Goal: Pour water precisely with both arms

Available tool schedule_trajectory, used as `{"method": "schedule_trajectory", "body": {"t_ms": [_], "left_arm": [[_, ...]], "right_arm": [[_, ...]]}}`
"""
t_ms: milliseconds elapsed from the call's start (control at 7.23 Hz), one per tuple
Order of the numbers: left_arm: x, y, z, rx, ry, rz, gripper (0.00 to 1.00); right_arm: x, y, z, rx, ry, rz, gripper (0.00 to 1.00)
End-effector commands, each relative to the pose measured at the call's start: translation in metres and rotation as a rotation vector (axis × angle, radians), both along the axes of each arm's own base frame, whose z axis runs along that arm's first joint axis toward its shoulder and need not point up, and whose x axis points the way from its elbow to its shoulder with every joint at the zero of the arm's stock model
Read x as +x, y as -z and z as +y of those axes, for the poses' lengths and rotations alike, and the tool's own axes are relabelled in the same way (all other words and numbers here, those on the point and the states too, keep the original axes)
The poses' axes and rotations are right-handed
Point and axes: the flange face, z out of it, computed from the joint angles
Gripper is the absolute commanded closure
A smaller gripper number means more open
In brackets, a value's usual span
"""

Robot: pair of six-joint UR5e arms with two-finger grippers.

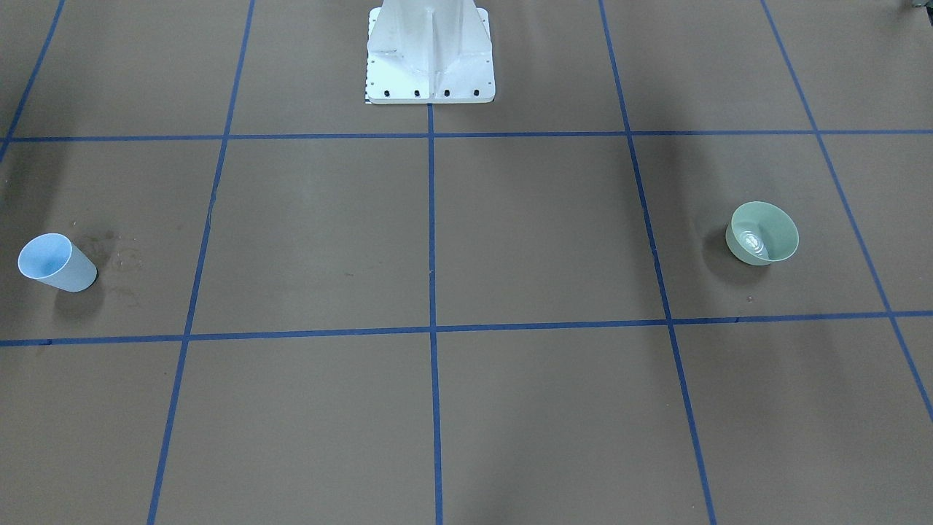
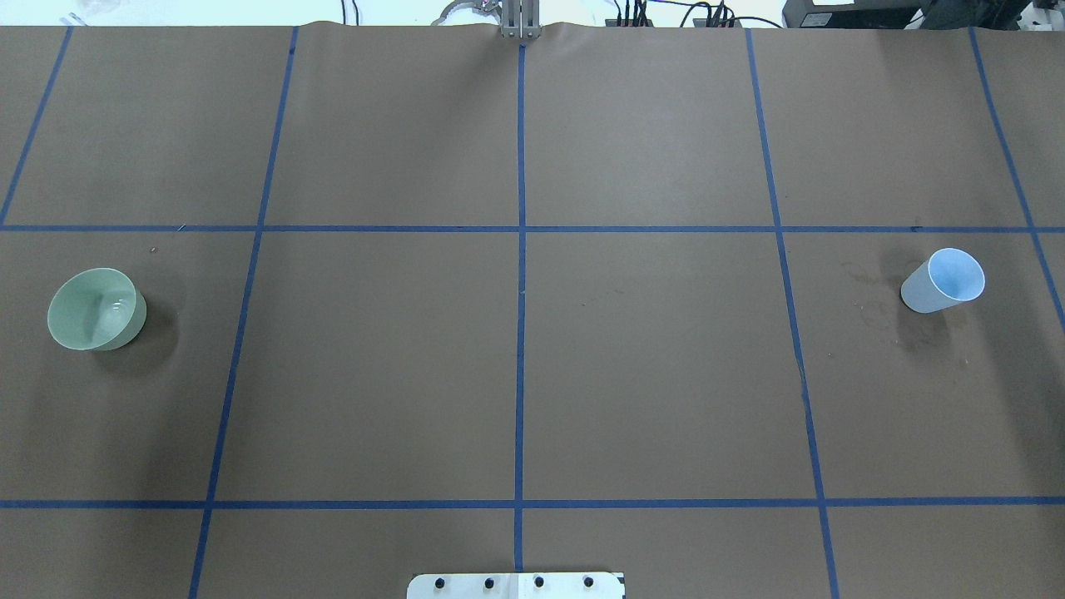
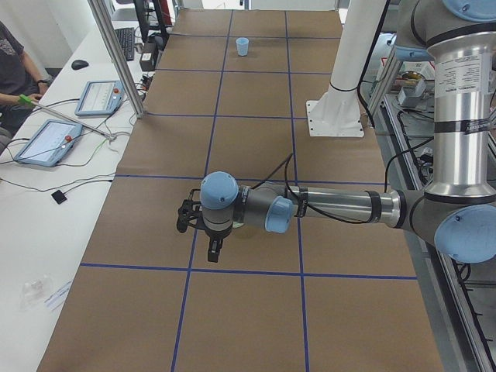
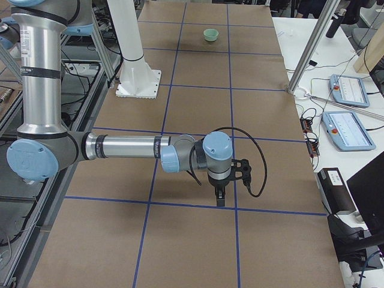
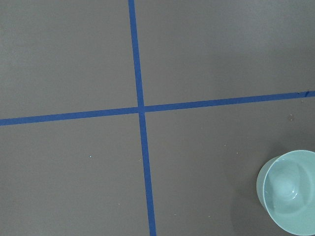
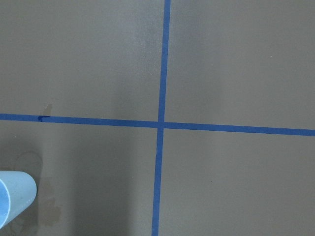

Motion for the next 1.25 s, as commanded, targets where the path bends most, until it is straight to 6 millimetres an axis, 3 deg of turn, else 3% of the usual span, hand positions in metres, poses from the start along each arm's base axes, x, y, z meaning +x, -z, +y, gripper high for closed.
{"method": "schedule_trajectory", "body": {"t_ms": [0,830,1107], "left_arm": [[0.001,0.0,0.001,0.01,-0.004,0.0,0.0],[0.007,-0.002,0.004,0.023,-0.016,0.004,0.01],[0.016,0.017,0.0,0.045,-0.042,0.08,0.0]], "right_arm": [[-0.001,0.0,0.003,0.0,0.002,-0.002,0.01],[-0.003,-0.003,0.008,-0.008,0.008,-0.038,0.01],[-0.004,-0.001,0.01,0.001,0.01,-0.045,0.01]]}}
